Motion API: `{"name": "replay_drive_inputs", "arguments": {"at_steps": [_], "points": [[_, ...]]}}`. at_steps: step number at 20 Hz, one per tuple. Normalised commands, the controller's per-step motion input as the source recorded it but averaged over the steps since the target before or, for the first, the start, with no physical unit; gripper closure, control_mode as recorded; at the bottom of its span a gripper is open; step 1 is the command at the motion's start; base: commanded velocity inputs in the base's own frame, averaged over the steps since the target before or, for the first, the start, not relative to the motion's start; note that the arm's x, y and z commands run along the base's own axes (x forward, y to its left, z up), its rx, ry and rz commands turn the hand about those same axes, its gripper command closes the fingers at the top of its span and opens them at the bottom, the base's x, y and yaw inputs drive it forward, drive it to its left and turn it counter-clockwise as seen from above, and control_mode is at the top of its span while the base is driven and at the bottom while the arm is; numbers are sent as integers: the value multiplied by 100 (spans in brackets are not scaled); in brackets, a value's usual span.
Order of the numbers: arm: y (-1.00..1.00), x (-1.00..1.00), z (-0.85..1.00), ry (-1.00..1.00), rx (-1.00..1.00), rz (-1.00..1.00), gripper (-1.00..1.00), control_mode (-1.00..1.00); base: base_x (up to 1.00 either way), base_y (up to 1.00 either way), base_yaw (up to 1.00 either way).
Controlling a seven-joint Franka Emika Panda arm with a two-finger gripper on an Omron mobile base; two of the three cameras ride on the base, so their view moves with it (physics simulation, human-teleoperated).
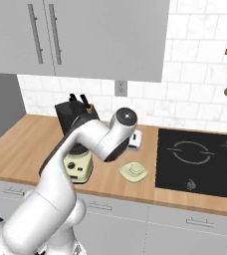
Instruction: Close the lid blender by securely placing the lid on top.
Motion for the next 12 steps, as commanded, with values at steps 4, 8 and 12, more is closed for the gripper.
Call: {"name": "replay_drive_inputs", "arguments": {"at_steps": [4,8,12], "points": [[-62,0,-97,0,-3,34,-100,-100,0,0,0],[-28,34,-60,10,-5,32,-100,-100,0,0,0],[-17,51,-25,11,-4,25,-100,-100,0,0,0]]}}
